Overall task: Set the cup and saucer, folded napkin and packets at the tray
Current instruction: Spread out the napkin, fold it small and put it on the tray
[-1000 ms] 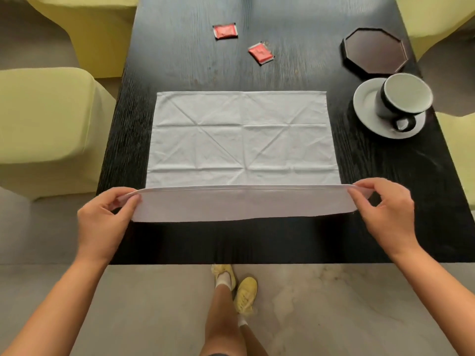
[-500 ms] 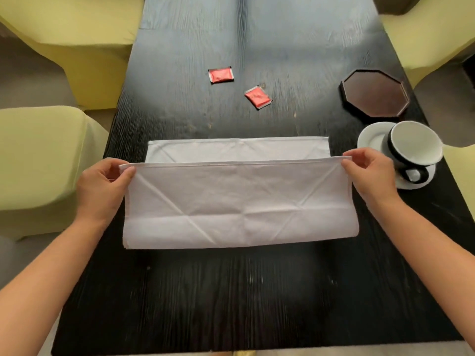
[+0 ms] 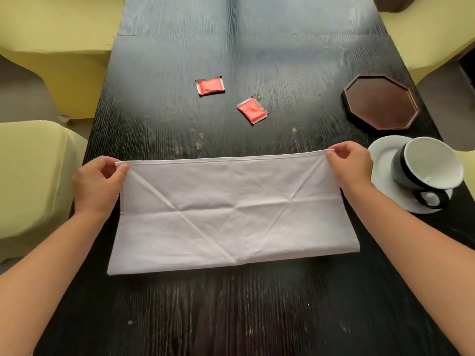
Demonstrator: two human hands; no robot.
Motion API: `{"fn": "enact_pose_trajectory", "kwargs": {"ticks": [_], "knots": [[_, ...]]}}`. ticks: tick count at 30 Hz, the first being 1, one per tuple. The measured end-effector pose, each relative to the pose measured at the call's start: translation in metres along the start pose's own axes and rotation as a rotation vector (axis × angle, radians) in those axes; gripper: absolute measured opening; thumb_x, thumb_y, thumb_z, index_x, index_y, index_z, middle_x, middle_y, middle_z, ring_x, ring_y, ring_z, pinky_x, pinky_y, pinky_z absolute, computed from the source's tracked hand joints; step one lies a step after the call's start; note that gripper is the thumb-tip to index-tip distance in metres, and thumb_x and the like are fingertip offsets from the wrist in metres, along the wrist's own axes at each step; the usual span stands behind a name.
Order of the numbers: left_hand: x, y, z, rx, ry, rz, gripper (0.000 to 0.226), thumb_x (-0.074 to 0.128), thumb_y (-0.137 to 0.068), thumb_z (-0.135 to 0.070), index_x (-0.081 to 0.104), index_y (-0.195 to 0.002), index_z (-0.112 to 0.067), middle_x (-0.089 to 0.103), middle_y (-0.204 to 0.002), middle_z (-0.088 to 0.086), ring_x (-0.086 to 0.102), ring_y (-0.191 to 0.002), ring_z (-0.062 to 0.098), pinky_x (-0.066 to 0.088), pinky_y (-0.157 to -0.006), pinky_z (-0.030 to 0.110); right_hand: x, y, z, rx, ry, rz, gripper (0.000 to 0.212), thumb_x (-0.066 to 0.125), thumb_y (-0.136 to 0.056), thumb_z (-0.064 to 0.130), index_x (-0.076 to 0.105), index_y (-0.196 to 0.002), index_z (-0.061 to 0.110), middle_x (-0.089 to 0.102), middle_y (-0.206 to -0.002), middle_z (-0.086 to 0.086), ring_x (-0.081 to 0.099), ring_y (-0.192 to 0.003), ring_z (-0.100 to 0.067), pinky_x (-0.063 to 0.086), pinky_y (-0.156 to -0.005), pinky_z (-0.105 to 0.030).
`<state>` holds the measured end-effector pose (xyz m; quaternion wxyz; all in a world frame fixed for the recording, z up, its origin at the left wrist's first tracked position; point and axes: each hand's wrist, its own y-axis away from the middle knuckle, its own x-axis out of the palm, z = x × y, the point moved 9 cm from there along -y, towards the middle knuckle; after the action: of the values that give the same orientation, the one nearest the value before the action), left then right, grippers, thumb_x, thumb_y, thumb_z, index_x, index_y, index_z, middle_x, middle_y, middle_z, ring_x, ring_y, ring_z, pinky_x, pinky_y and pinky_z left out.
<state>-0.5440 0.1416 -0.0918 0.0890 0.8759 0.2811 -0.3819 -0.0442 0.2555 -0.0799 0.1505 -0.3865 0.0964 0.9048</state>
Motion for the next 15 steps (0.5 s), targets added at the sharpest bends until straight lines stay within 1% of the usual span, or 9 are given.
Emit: {"fn": "enact_pose_trajectory", "kwargs": {"ticks": [2, 3, 5, 7, 9, 10, 12, 13, 15], "knots": [[0.004, -0.004, 0.001, 0.013, -0.026, 0.005, 0.014, 0.063, -0.085, -0.024, 0.067, -0.089, -0.011, 0.06, -0.074, 0.003, 0.053, -0.062, 0.005, 0.035, -0.057, 0.001, 0.004, -0.003, 0.0, 0.006, 0.036, -0.005, 0.014, 0.058, -0.083, 0.017, 0.068, -0.091, 0.011, 0.07, -0.094, -0.009, 0.062, -0.09, -0.024, 0.041, -0.077, -0.027], [0.006, -0.004, 0.001, 0.022, -0.036, 0.005, 0.014, 0.063, -0.085, -0.024, 0.066, -0.089, -0.011, 0.061, -0.077, 0.004, 0.052, -0.062, 0.009, 0.037, -0.06, 0.006, 0.005, -0.003, 0.0, 0.011, 0.054, -0.006, 0.014, 0.058, -0.083, 0.018, 0.068, -0.092, 0.012, 0.071, -0.095, -0.009, 0.062, -0.091, -0.025, 0.042, -0.079, -0.029], [0.01, -0.004, 0.002, 0.037, -0.056, 0.005, 0.014, 0.062, -0.086, -0.025, 0.066, -0.088, -0.012, 0.062, -0.077, 0.006, 0.054, -0.068, 0.02, 0.042, -0.064, 0.025, 0.008, -0.002, -0.003, 0.023, 0.088, -0.009, 0.014, 0.057, -0.083, 0.019, 0.068, -0.091, 0.013, 0.07, -0.096, -0.009, 0.062, -0.093, -0.028, 0.045, -0.087, -0.037], [0.012, -0.003, 0.004, 0.033, -0.078, 0.001, 0.014, 0.062, -0.086, -0.024, 0.066, -0.087, -0.011, 0.063, -0.077, 0.009, 0.054, -0.071, 0.024, 0.04, -0.068, 0.03, 0.011, -0.001, -0.005, 0.033, 0.119, -0.013, 0.014, 0.057, -0.084, 0.019, 0.067, -0.091, 0.013, 0.07, -0.096, -0.009, 0.061, -0.094, -0.03, 0.045, -0.091, -0.044], [0.013, -0.002, 0.005, 0.006, -0.105, -0.013, 0.015, 0.061, -0.085, -0.022, 0.066, -0.089, -0.008, 0.065, -0.08, 0.013, 0.057, -0.075, 0.028, 0.042, -0.07, 0.033, 0.012, -0.001, -0.005, 0.051, 0.136, -0.021, 0.015, 0.056, -0.084, 0.018, 0.066, -0.094, 0.013, 0.069, -0.099, -0.01, 0.06, -0.098, -0.03, 0.044, -0.093, -0.046], [0.014, -0.002, 0.004, -0.005, -0.123, -0.02, 0.016, 0.06, -0.085, -0.02, 0.065, -0.093, -0.006, 0.066, -0.084, 0.016, 0.058, -0.08, 0.032, 0.044, -0.074, 0.037, 0.012, -0.001, -0.004, 0.056, 0.147, -0.03, 0.018, 0.055, -0.083, 0.016, 0.065, -0.098, 0.014, 0.067, -0.103, -0.01, 0.058, -0.102, -0.031, 0.043, -0.094, -0.046], [0.014, 0.0, -0.003, 0.011, -0.182, -0.039, 0.03, 0.057, -0.087, -0.017, 0.059, -0.113, -0.004, 0.063, -0.103, 0.021, 0.055, -0.098, 0.038, 0.042, -0.087, 0.046, 0.008, 0.004, 0.004, 0.015, 0.223, -0.079, 0.029, 0.053, -0.083, 0.014, 0.06, -0.111, 0.014, 0.059, -0.116, -0.013, 0.049, -0.113, -0.032, 0.037, -0.095, -0.045], [0.014, 0.005, -0.012, 0.042, -0.204, -0.058, 0.039, 0.054, -0.089, -0.018, 0.051, -0.125, -0.004, 0.059, -0.118, 0.021, 0.05, -0.111, 0.038, 0.038, -0.095, 0.048, 0.007, 0.011, 0.014, -0.054, 0.285, -0.109, 0.036, 0.053, -0.084, 0.015, 0.056, -0.119, 0.015, 0.055, -0.123, -0.014, 0.045, -0.118, -0.033, 0.035, -0.095, -0.044], [0.021, 0.025, -0.047, 0.195, -0.222, -0.074, 0.052, 0.045, -0.092, -0.022, 0.036, -0.139, -0.004, 0.042, -0.142, 0.019, 0.035, -0.133, 0.034, 0.028, -0.106, 0.048, 0.018, 0.04, 0.043, -0.304, 0.347, -0.105, 0.048, 0.051, -0.085, 0.017, 0.047, -0.132, 0.013, 0.048, -0.136, -0.013, 0.039, -0.128, -0.031, 0.031, -0.098, -0.045]]}}
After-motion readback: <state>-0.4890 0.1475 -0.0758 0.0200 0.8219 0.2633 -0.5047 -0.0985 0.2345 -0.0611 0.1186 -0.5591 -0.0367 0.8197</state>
